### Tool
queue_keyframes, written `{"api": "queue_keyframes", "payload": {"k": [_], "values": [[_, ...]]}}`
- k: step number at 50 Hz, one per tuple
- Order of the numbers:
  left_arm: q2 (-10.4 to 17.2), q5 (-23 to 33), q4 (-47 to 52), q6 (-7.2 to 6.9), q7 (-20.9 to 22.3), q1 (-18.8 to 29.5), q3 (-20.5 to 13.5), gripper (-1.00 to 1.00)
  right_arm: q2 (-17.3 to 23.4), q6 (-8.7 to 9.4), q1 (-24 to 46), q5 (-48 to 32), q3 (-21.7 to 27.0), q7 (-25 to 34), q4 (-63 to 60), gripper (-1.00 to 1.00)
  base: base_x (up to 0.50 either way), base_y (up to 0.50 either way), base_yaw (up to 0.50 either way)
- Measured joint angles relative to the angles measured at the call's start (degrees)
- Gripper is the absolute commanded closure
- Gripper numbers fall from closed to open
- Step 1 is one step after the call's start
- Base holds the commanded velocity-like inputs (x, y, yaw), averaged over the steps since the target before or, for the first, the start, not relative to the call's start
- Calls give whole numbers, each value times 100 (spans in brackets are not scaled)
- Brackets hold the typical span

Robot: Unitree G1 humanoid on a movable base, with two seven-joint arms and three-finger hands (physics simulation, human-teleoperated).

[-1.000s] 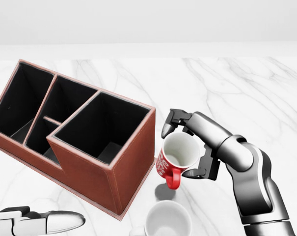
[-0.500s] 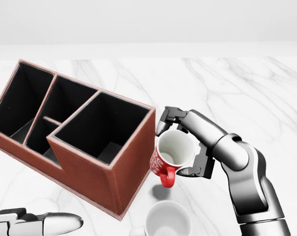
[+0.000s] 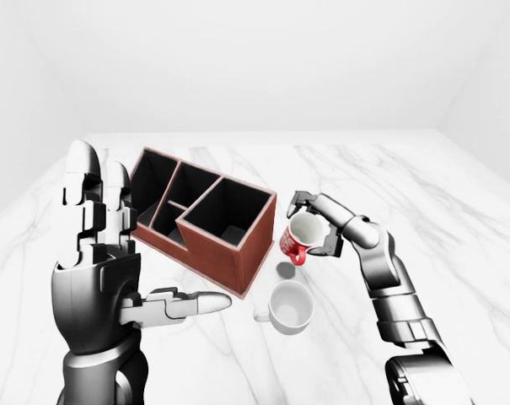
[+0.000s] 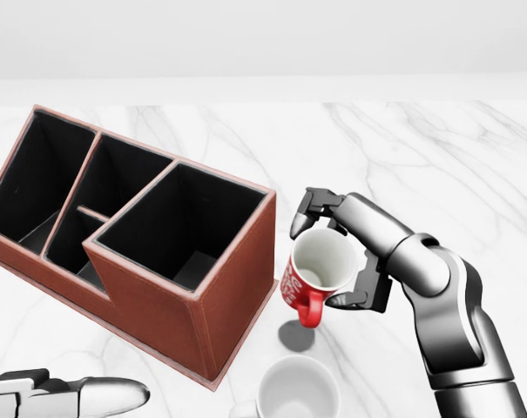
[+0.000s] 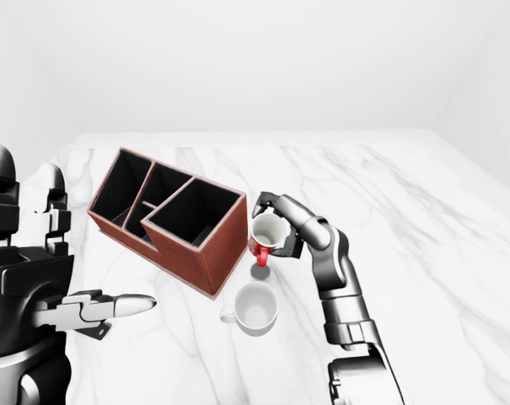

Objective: Pick up the red mug and place it to the right of the caddy.

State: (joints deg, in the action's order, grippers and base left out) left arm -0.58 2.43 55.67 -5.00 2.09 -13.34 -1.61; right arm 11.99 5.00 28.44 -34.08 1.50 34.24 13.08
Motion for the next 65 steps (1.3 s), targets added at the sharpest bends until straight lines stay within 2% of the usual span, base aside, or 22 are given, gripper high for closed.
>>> {"api": "queue_keyframes", "payload": {"k": [27, 57, 58, 59, 60, 65], "values": [[-1, -11, 35, 0, 11, 5, -32, -100, 56, 0, 140, -531, -78, 481, 104, 100, 0, 0, 0], [-11, -42, 117, 0, 39, -13, -83, -100, 47, 0, 211, -294, -32, -41, 943, 100, 0, 0, 0], [-11, -42, 121, 0, 40, -13, -84, -100, 48, 0, 210, -288, -32, -50, 955, 44, 0, 0, 0], [-11, -42, 123, 0, 41, -14, -84, -100, 51, 0, 210, -284, -30, -62, 965, -3, 0, 0, 0], [-12, -42, 124, 0, 42, -16, -84, -100, 53, 0, 210, -281, -30, -71, 975, -100, 0, 0, 0], [-12, -42, 126, 0, 44, -17, -82, -100, 61, 0, 233, -245, -18, -124, 1055, -100, 0, 0, 0]]}}
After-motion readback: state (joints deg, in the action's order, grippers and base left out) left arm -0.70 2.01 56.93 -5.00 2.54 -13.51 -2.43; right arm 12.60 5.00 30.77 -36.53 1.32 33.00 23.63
